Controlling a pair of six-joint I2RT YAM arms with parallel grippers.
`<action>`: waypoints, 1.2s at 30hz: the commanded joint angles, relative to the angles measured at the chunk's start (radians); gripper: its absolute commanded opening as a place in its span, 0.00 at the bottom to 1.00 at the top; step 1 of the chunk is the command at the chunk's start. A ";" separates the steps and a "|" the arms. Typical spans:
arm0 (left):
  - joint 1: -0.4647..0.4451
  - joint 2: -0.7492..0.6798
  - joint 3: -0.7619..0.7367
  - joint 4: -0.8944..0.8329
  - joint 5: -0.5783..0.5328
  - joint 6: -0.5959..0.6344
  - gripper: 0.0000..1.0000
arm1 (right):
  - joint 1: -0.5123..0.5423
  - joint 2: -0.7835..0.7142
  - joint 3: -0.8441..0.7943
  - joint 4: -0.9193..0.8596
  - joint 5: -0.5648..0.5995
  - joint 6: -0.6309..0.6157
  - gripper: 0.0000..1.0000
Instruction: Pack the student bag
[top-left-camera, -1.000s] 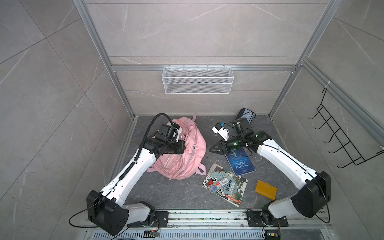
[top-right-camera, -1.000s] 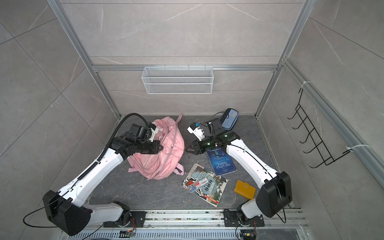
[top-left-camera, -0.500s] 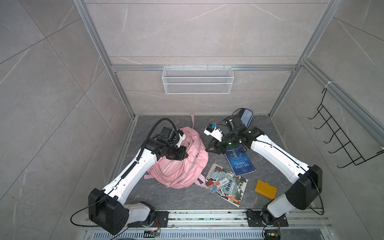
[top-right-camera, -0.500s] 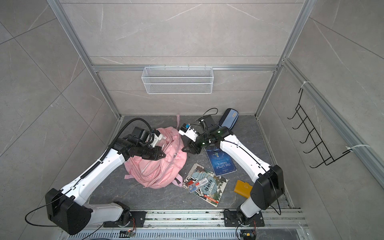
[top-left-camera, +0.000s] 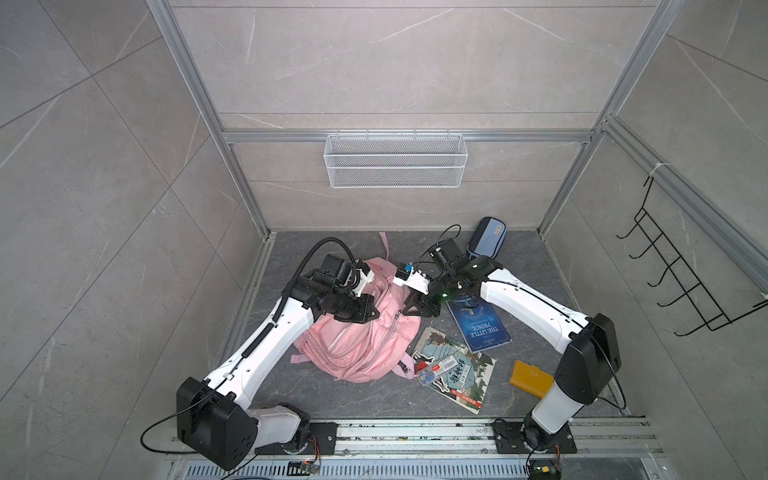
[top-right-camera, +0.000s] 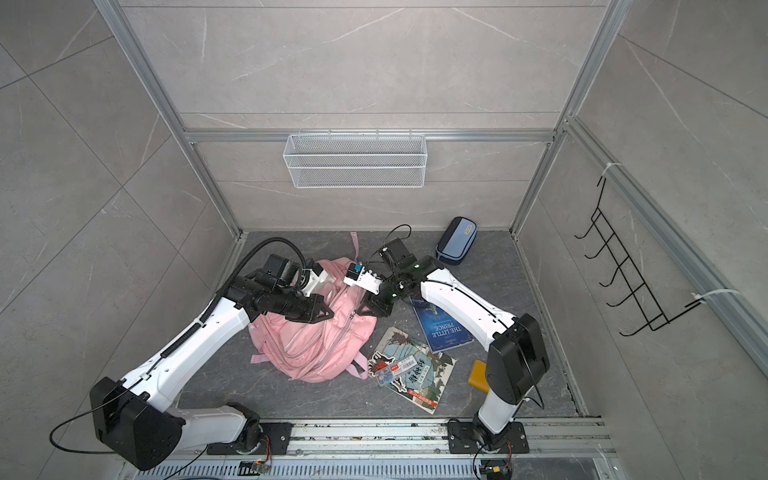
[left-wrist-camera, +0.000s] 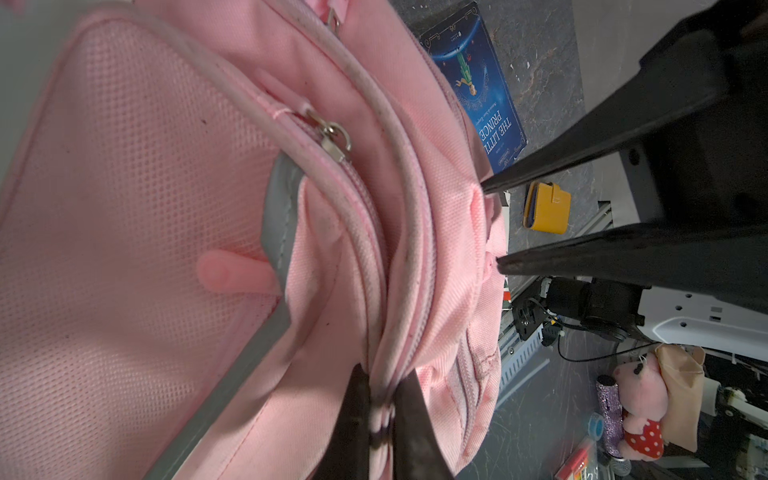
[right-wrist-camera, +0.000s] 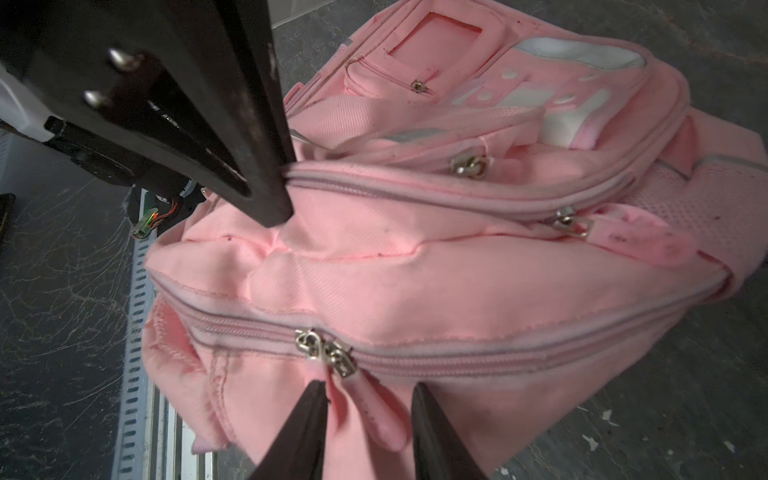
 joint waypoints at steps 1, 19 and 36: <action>0.003 -0.008 0.073 0.021 0.122 0.017 0.00 | 0.009 0.014 0.018 -0.011 0.050 -0.046 0.35; 0.002 0.005 0.069 0.030 0.157 0.013 0.00 | 0.040 0.000 -0.067 0.018 0.163 -0.085 0.32; 0.003 -0.016 0.059 0.019 0.134 0.008 0.00 | 0.057 -0.060 -0.140 0.062 0.152 -0.070 0.41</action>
